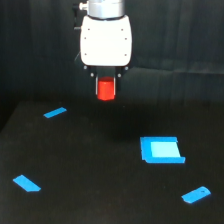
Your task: Pick up the red object from the table
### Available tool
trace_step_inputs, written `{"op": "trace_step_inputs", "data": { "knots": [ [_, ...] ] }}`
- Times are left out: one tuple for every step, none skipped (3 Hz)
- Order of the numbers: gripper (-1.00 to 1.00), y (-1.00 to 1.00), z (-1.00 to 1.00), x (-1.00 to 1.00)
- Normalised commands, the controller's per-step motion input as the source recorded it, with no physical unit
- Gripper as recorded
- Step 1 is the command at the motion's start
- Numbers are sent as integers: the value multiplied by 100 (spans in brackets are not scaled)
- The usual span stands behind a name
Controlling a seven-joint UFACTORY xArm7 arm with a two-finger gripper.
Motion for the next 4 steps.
{"op": "trace_step_inputs", "data": {
  "knots": [
    [-95, -5, 21, 1],
    [-100, 9, 22, 11],
    [-100, 1, 14, -1],
    [-100, -7, 20, 7]
  ]
}}
